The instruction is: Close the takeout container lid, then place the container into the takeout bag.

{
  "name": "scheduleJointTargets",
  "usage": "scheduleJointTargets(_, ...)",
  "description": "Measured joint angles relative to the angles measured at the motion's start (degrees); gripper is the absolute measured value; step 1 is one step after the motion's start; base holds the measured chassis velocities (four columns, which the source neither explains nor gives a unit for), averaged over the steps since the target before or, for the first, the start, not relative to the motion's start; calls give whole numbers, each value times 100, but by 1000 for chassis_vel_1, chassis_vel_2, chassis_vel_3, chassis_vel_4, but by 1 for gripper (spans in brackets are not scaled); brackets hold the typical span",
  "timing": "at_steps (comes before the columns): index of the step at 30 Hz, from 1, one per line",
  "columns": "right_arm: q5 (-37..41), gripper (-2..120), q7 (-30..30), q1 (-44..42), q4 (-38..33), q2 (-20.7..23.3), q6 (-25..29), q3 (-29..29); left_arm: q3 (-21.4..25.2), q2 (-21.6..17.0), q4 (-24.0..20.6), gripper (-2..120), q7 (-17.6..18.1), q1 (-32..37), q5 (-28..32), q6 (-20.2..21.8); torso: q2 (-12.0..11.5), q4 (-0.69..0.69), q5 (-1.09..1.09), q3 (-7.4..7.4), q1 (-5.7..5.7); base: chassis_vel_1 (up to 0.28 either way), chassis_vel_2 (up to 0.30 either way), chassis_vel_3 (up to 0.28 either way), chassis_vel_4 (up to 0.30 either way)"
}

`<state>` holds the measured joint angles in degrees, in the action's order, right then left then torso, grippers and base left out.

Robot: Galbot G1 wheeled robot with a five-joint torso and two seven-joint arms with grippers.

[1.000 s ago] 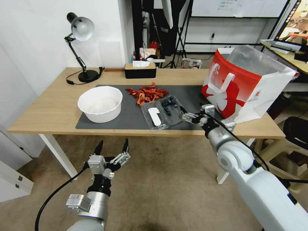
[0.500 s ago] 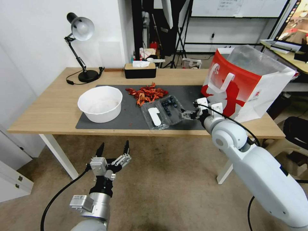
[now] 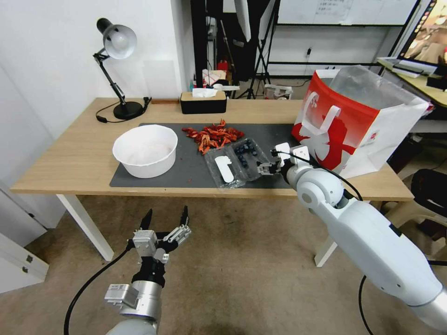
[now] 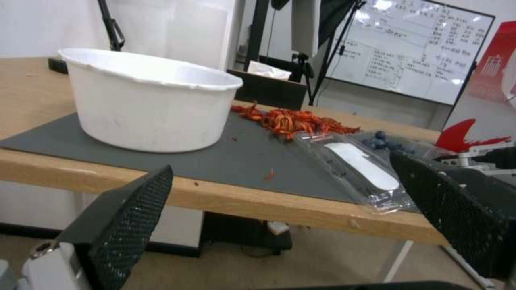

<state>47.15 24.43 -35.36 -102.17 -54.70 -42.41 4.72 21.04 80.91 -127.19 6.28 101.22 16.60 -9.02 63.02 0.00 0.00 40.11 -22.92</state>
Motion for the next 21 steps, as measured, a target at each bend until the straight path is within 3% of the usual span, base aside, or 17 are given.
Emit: scheduleJointTargets(21, 414, 100, 306, 90, 103, 21, 29, 136, -37, 10, 132, 100, -53, 39, -165, -208, 0, 0, 0, -1, 0, 0, 0, 0, 0)
